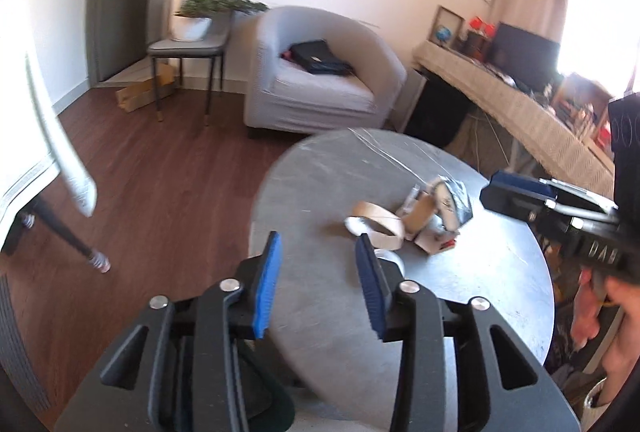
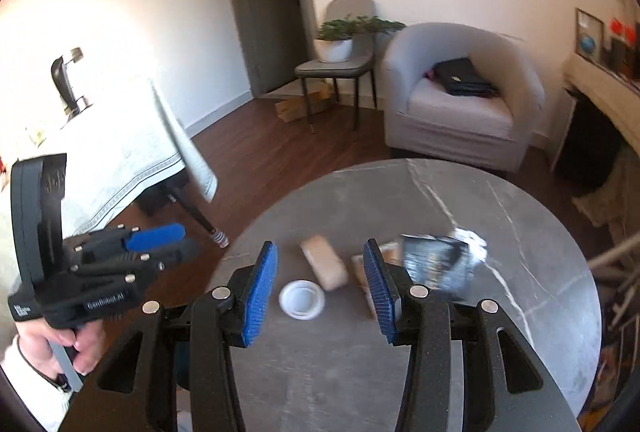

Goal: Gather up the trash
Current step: 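Return both tools to the table and grasp the white lid with the left gripper, then carry the lid to the bin with the left gripper while the right gripper grasps the black Face pack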

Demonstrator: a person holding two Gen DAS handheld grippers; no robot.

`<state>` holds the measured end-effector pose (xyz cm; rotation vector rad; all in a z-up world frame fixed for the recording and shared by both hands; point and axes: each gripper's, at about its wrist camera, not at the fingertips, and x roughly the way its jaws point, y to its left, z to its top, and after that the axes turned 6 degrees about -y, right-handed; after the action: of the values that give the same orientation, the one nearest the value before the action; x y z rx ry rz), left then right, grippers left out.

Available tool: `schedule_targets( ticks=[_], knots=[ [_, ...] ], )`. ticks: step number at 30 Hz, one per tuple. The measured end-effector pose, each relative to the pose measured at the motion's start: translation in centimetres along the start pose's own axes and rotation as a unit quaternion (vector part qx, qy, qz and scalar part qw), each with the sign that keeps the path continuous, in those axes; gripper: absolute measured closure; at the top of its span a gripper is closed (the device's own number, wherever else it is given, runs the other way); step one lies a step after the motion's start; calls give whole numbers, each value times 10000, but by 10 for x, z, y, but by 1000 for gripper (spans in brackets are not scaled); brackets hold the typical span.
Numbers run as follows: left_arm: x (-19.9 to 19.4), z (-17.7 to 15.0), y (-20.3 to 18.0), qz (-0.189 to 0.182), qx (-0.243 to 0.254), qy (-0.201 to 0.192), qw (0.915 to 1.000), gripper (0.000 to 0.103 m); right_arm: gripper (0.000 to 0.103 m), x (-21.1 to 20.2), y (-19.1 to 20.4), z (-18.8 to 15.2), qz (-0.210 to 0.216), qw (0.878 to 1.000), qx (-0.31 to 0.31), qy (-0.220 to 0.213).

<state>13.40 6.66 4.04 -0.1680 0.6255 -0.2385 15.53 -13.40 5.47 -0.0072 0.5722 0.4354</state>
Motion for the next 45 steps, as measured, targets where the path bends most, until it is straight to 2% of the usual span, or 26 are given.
schedule_targets(
  ticks=[1,5,9,12,16,18,21,23,24,27,38,45],
  knots=[
    [7,-1,-6,-59,65,54,9999,55,57,0,-6,-3,-60,10000,37,13],
    [33,-6,-28,-203,243,175,9993,47,37,4,-34,-15,-170,9995,240,97],
    [53,-20,-39,-135,483,401,9979,43,26,4,-47,-29,-215,9991,352,109],
    [64,-27,-45,-153,588,525,9968,41,20,5,-54,-37,-228,9992,298,155],
    [76,-32,-49,-34,692,613,9957,41,16,6,-67,-44,-212,9986,439,187],
    [81,-32,-51,41,742,664,9950,42,12,7,-68,-44,-194,9983,519,205],
    [88,-34,-53,21,712,722,9948,43,11,9,-69,-46,-191,9980,549,254],
    [93,-36,-56,99,751,769,9942,48,11,10,-68,-47,-204,9979,548,283],
    [97,-37,-57,132,785,826,9934,54,11,11,-68,-46,-210,9978,543,309],
    [98,-39,-57,137,813,828,9932,61,11,14,-65,-43,-208,9980,516,285],
    [72,-37,-49,-185,533,555,9969,61,11,40,-55,-43,-230,9980,452,381],
    [55,-34,-25,-119,388,483,9980,61,11,51,-61,-41,-256,9970,614,397]
  ],
)
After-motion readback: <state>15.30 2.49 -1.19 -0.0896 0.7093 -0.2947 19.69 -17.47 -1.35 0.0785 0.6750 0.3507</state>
